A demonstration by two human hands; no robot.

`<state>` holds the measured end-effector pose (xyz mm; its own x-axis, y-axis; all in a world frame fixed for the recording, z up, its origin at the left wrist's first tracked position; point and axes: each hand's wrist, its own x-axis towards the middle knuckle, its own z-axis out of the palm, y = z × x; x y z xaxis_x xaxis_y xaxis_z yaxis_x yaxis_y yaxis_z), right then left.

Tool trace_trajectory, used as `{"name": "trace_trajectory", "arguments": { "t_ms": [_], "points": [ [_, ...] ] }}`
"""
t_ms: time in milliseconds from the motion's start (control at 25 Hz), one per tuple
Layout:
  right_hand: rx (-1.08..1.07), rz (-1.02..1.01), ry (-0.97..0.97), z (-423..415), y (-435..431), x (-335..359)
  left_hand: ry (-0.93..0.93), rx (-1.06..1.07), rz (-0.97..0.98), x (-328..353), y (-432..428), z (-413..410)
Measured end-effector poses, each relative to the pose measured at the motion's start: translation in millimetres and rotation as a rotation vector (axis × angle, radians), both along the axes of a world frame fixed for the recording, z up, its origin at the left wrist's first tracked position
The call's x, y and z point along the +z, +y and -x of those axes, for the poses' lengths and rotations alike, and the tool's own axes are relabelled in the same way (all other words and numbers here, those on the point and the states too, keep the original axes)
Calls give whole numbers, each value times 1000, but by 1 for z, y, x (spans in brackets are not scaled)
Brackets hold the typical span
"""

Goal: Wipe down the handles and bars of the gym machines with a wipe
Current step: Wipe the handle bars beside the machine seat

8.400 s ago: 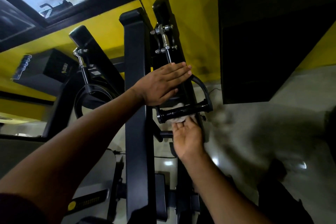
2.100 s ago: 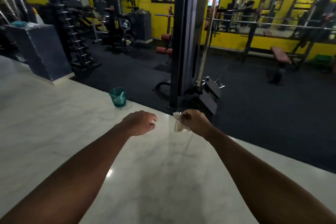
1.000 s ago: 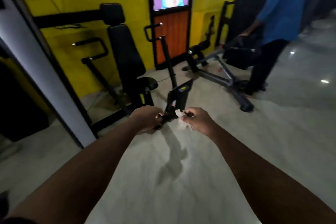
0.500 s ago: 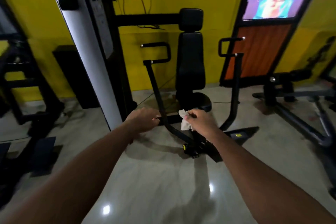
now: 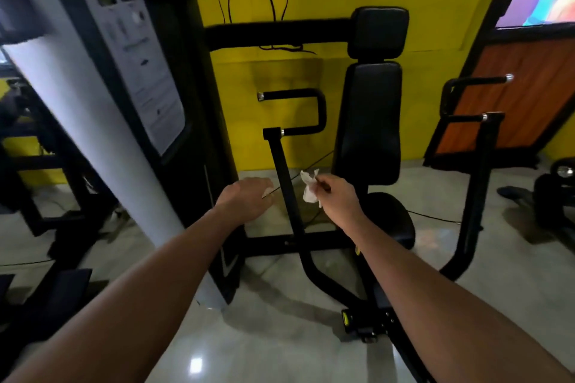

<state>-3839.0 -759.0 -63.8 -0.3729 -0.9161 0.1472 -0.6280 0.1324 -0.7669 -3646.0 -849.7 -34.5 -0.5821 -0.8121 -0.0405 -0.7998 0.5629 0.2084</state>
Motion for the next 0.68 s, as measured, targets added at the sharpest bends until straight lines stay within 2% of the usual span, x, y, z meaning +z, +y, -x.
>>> {"name": "trace_trajectory", "arguments": {
  "t_ms": [280,400,440,520,680],
  "points": [
    [-109,91,91,77,-208,-51,-9,-10,13,-45,-201,97],
    [-89,155,102,99,-278,-72,62,-3,68,-71,-266,127],
    [-93,167,133,114,-319,-84,64,17,59,-85,-305,146],
    [-47,193,318,120,-348,-95,51,9,55,-99,-328,153],
    [16,203,391,134,-430,-140,0,-32,35,-140,-412,177]
  ]
}}
